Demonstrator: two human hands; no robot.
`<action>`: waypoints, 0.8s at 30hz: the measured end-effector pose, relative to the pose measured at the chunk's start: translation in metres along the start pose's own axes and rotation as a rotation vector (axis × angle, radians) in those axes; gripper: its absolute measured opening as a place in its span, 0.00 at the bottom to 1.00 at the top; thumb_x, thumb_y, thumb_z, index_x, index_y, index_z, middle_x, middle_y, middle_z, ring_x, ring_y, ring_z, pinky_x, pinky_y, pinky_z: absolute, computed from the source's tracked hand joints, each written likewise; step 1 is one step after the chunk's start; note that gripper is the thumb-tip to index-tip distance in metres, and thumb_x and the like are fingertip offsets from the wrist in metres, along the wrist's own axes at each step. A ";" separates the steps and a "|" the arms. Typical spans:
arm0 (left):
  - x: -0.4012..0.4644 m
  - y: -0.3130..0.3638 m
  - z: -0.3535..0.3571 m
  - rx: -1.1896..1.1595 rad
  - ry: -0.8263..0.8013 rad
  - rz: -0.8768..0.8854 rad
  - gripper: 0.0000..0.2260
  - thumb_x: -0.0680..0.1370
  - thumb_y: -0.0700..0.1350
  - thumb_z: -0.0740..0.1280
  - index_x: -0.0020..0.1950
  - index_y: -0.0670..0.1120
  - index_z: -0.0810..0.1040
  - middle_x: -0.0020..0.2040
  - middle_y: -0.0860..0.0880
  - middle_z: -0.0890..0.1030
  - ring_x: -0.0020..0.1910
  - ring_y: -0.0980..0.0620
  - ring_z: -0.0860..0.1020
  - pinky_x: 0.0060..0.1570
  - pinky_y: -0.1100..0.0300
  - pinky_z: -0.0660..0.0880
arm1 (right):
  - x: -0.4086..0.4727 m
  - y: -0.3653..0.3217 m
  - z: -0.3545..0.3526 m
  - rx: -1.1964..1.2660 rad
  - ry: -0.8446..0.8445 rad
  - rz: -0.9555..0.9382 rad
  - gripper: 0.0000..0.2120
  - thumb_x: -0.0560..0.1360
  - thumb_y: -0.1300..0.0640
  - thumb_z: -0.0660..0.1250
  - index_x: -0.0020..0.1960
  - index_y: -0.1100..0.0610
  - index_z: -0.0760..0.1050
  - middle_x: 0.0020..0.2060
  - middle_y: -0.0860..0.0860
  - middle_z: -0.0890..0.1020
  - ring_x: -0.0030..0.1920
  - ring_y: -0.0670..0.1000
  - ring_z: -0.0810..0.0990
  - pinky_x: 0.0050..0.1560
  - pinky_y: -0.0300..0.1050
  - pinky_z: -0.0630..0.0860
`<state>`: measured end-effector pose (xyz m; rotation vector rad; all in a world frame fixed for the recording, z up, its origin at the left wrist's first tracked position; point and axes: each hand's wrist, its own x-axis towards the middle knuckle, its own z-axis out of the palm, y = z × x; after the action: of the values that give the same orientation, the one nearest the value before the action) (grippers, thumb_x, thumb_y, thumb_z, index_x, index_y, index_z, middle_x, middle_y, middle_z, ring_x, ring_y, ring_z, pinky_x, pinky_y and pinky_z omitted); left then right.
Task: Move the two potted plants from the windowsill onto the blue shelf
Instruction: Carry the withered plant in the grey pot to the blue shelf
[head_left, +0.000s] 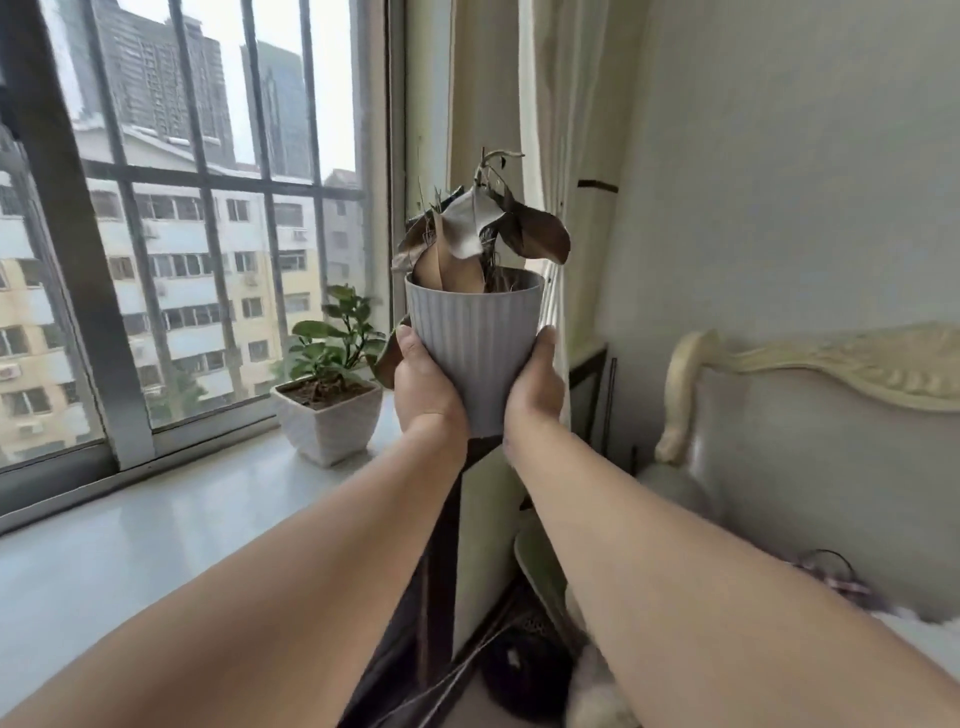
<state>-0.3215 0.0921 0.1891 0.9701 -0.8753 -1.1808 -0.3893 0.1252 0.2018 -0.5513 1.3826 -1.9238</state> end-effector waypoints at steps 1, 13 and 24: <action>-0.009 -0.002 0.012 -0.005 -0.025 -0.013 0.27 0.74 0.68 0.47 0.53 0.50 0.75 0.44 0.52 0.76 0.46 0.47 0.75 0.50 0.52 0.69 | 0.003 -0.007 -0.014 -0.009 0.028 -0.008 0.24 0.71 0.32 0.53 0.36 0.52 0.71 0.39 0.49 0.78 0.43 0.53 0.78 0.48 0.49 0.74; -0.147 -0.037 0.144 -0.029 -0.275 -0.174 0.31 0.73 0.69 0.49 0.64 0.50 0.73 0.51 0.51 0.74 0.50 0.49 0.72 0.57 0.50 0.69 | 0.010 -0.076 -0.194 0.023 0.284 -0.135 0.21 0.72 0.36 0.55 0.34 0.51 0.73 0.34 0.47 0.78 0.36 0.48 0.76 0.32 0.42 0.68; -0.331 -0.079 0.254 -0.020 -0.499 -0.285 0.28 0.74 0.68 0.49 0.58 0.51 0.75 0.43 0.53 0.75 0.44 0.52 0.74 0.46 0.56 0.69 | -0.026 -0.139 -0.402 -0.071 0.540 -0.229 0.22 0.73 0.35 0.53 0.32 0.49 0.72 0.35 0.48 0.77 0.44 0.55 0.77 0.51 0.49 0.74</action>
<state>-0.6401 0.3723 0.1868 0.8110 -1.1370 -1.7161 -0.6878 0.4300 0.1967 -0.2314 1.7875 -2.3267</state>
